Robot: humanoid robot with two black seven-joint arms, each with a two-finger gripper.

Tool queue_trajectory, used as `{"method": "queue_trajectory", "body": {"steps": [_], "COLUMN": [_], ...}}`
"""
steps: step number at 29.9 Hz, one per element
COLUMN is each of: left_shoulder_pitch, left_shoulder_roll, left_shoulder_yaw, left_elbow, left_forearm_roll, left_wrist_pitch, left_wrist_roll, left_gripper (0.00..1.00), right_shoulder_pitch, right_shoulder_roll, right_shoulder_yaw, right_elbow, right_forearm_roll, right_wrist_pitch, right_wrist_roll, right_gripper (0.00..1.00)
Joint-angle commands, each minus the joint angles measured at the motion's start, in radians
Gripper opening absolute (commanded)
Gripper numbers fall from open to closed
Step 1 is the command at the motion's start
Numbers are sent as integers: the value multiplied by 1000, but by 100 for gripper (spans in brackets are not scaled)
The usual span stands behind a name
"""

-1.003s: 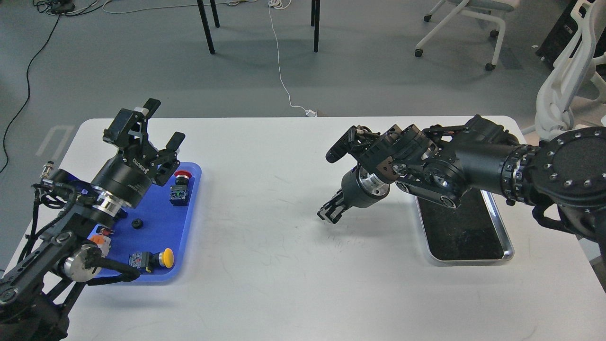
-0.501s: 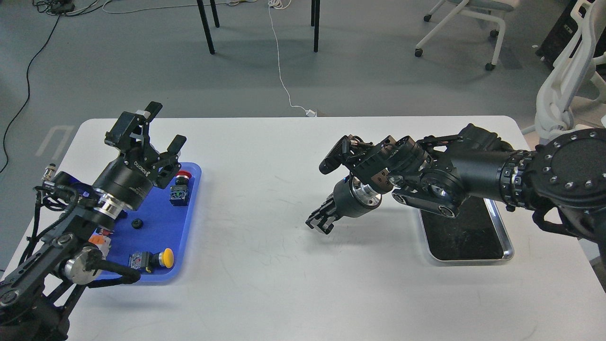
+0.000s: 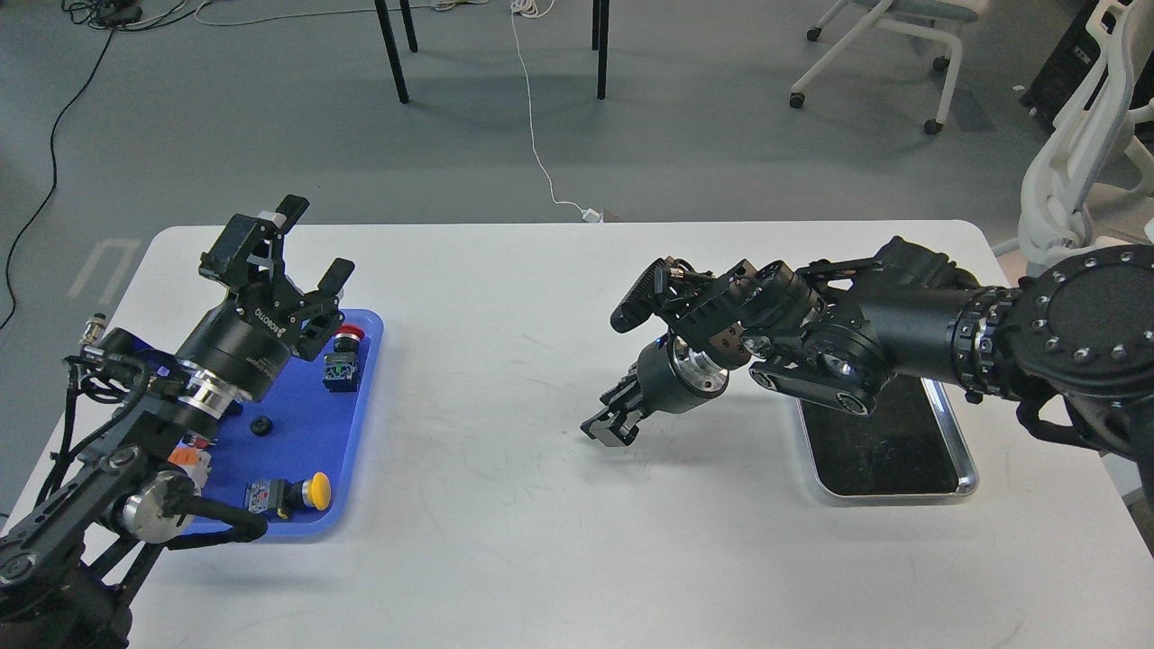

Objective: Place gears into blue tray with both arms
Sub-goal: 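Lower and release the second part onto the table, then retract the right arm and reach the left gripper toward the part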

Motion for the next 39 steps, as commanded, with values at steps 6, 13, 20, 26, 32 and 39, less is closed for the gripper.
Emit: {"method": "queue_trajectory", "body": {"steps": [6, 13, 20, 26, 32, 39], "left_shoulder_pitch": [-6, -62, -167, -432, -727, -811], "left_shoulder_roll": [37, 92, 118, 114, -50, -273], "left_shoulder_yaw": [6, 32, 162, 515, 826, 951], "left_elbow": [3, -25, -150, -163, -33, 308], "left_forearm_roll": [2, 36, 403, 871, 1283, 1411], "left_wrist_pitch": [0, -79, -126, -118, -110, -69], "left_wrist_roll": [-10, -90, -96, -96, -96, -96], "left_gripper": [98, 98, 98, 98, 97, 92], "right_shoulder_pitch": [70, -67, -398, -687, -893, -1010], "right_shoulder_roll": [0, -291, -465, -534, -577, -609], "right_shoulder_yaw": [119, 393, 772, 1061, 1245, 1316], "right_elbow": [47, 163, 187, 211, 230, 291], "right_forearm_roll": [134, 484, 824, 1057, 1197, 1195], "right_wrist_pitch": [3, -2, 0, 21, 109, 123], "right_wrist_roll": [0, 0, 0, 0, 0, 0], "right_gripper": [97, 97, 97, 97, 97, 97]}}
